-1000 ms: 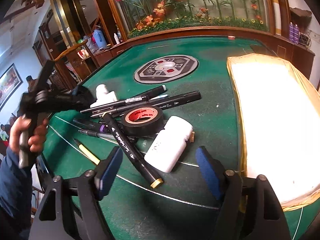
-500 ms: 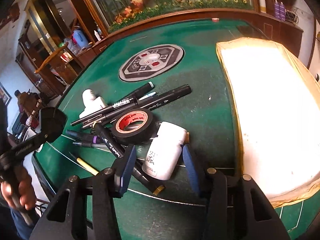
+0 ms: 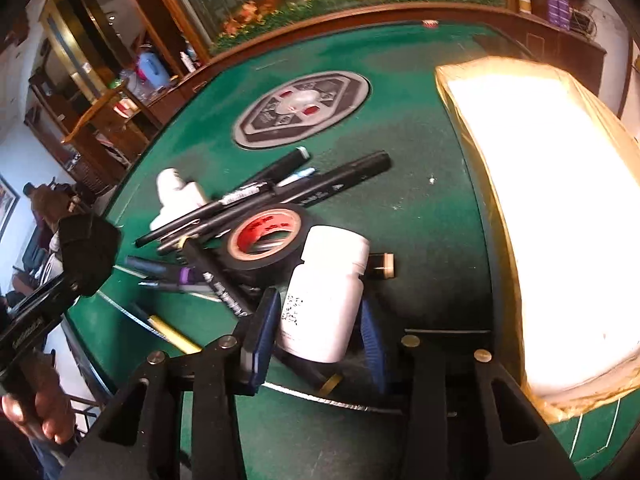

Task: Organize rigid objects
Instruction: 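Grasp the black ribbed plastic part with the left tool while the right tool approaches the white bottle, then grasp the white bottle with the right tool while the left tool lifts the black part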

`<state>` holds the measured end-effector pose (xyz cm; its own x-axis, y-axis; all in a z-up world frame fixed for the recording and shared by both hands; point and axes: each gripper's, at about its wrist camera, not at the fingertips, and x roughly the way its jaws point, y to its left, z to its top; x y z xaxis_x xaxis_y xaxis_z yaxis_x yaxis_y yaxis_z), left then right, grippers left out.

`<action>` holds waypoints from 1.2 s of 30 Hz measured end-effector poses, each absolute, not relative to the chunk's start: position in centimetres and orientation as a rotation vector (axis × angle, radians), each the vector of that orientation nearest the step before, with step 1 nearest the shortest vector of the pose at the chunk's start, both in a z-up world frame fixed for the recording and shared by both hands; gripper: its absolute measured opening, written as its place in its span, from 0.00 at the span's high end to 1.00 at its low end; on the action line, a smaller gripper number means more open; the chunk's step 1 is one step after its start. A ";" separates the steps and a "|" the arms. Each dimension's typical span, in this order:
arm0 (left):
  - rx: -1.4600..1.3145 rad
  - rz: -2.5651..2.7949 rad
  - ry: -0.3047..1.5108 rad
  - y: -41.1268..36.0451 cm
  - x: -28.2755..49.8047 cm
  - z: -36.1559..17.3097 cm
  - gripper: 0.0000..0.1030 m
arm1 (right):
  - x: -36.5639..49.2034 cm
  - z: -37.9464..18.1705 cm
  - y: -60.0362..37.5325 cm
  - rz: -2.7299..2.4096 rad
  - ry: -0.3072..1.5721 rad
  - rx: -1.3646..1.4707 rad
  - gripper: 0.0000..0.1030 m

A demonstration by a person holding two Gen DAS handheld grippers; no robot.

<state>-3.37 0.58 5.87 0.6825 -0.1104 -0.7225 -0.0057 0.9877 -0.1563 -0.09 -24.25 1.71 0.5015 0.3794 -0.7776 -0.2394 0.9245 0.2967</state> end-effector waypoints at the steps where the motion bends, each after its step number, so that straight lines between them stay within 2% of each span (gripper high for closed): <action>1: -0.153 -0.063 0.815 0.5 -3.4 5.9 0.73 | -0.3 2.1 -24.3 0.392 0.960 0.162 0.63; 9: -0.140 -0.085 0.821 -0.6 -3.8 6.3 0.73 | -1.5 3.3 -24.5 0.479 0.878 0.200 0.65; 16: -0.122 -0.105 0.793 -1.7 -4.0 8.9 0.73 | -2.6 3.9 -25.2 0.515 0.859 0.228 0.65; 36: -0.025 -0.191 0.606 -6.8 -5.2 23.8 0.73 | -9.7 16.1 -29.4 0.618 0.553 0.234 0.65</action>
<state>-5.19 -6.81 23.79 0.8047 -0.1857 -0.5639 0.1709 0.9821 -0.0795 -9.68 -29.37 16.07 0.6770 0.6049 -0.4192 -0.4836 0.7950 0.3662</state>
